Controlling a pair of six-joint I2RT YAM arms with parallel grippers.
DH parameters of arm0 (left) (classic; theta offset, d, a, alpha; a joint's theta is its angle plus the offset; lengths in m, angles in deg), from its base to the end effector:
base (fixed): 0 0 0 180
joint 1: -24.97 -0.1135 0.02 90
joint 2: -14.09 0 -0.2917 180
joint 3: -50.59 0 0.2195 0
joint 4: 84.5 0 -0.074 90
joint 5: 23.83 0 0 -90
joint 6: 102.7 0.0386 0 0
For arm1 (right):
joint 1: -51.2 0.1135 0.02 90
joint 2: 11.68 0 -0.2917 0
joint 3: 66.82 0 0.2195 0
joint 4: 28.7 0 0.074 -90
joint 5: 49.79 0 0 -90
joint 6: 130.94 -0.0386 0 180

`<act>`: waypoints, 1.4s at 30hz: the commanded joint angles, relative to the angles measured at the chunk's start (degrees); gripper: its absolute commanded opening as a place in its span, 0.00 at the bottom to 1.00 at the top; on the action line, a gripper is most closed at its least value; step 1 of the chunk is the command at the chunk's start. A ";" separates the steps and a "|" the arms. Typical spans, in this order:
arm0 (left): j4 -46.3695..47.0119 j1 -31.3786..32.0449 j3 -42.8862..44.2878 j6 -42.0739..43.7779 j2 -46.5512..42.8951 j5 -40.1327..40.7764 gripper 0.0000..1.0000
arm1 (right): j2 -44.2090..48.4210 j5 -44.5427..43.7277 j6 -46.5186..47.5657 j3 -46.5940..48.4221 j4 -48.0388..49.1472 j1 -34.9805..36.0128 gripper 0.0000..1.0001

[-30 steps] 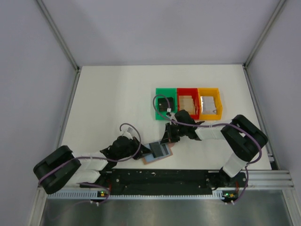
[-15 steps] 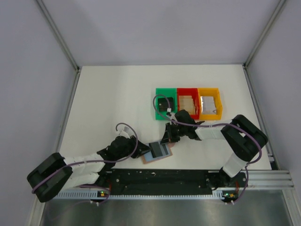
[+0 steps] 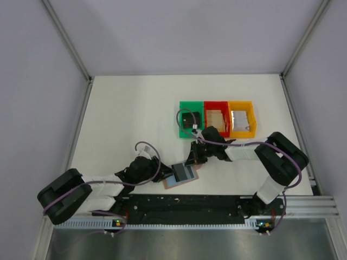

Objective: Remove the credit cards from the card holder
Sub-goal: Remove the credit card from the card holder.

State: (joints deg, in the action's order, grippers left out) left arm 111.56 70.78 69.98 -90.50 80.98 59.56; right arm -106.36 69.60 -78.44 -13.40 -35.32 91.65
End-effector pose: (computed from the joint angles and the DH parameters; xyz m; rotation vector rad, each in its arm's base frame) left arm 0.1011 -0.1104 0.1614 -0.5994 2.3791 -1.2787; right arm 0.2015 0.1967 0.1796 -0.3339 2.6280 1.1758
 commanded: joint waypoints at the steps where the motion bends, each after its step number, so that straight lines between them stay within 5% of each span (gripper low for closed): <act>1: 1.21 -0.27 -1.51 2.39 2.36 0.99 0.33 | -1.48 -4.87 2.95 -1.44 -5.19 -0.72 0.00; 10: 6.30 -0.27 0.16 2.13 8.16 -0.68 0.22 | -1.48 -4.69 3.04 -1.44 -5.19 -0.63 0.00; 15: 10.35 -0.27 -0.54 0.64 11.32 -2.44 0.00 | -1.92 -4.95 2.87 -1.35 -5.63 -0.72 0.00; 24: 11.94 -0.27 -8.36 -6.40 8.70 -0.95 0.00 | -2.45 -5.92 2.34 -1.88 -5.98 -1.77 0.00; 36: -0.97 -0.19 -12.41 -10.79 -4.90 2.92 0.00 | -2.27 -6.89 1.64 -2.58 -5.81 -2.39 0.00; 42: -31.09 -0.10 -6.09 -4.74 -26.77 13.62 0.00 | -1.83 -7.68 1.37 -3.11 -5.89 -3.00 0.00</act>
State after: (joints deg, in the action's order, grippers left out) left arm 100.61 70.75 69.91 -98.89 66.52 62.73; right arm -106.36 69.86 -78.90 -13.53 -35.59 90.12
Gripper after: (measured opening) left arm 0.008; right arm 0.003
